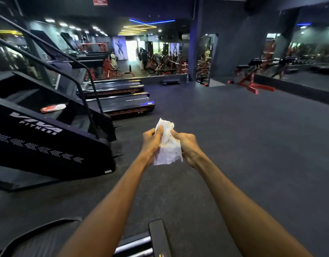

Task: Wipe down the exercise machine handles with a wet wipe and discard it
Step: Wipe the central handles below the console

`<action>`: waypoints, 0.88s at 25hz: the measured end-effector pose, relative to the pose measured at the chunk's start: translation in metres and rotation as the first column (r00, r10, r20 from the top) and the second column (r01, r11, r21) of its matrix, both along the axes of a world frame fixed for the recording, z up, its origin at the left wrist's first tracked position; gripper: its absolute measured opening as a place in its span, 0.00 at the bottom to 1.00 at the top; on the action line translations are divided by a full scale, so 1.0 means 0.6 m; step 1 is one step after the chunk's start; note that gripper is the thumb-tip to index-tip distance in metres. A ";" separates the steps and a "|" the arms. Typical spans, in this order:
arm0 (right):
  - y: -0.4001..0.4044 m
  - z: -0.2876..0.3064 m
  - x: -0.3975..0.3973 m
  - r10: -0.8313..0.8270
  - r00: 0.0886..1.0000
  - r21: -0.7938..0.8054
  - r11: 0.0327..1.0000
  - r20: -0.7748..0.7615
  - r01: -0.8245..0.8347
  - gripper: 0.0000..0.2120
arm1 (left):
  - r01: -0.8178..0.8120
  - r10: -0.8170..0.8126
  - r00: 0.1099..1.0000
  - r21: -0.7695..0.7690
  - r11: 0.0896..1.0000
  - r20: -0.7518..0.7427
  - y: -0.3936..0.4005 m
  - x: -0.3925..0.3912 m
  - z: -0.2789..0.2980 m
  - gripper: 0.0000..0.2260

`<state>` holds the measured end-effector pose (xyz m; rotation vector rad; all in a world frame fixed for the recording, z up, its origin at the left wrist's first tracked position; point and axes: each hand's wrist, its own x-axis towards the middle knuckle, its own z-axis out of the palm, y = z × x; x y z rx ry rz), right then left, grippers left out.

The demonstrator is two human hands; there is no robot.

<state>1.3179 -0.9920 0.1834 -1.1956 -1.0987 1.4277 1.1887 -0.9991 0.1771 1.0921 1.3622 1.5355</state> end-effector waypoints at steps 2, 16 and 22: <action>0.051 -0.005 0.025 0.005 0.999 0.060 0.998 0.054 -0.008 0.10 | -0.032 0.032 0.999 -0.007 0.999 -0.011 0.045 0.023 -0.002 0.20; 0.333 0.045 0.030 0.355 0.916 0.145 0.912 0.187 -0.383 0.21 | -0.447 0.448 0.891 -0.027 0.894 0.077 0.233 0.060 0.053 0.11; 0.439 0.049 -0.142 0.483 0.848 0.226 0.821 0.218 -0.525 0.31 | -0.609 0.609 0.793 0.014 0.793 -0.009 0.309 -0.087 0.073 0.11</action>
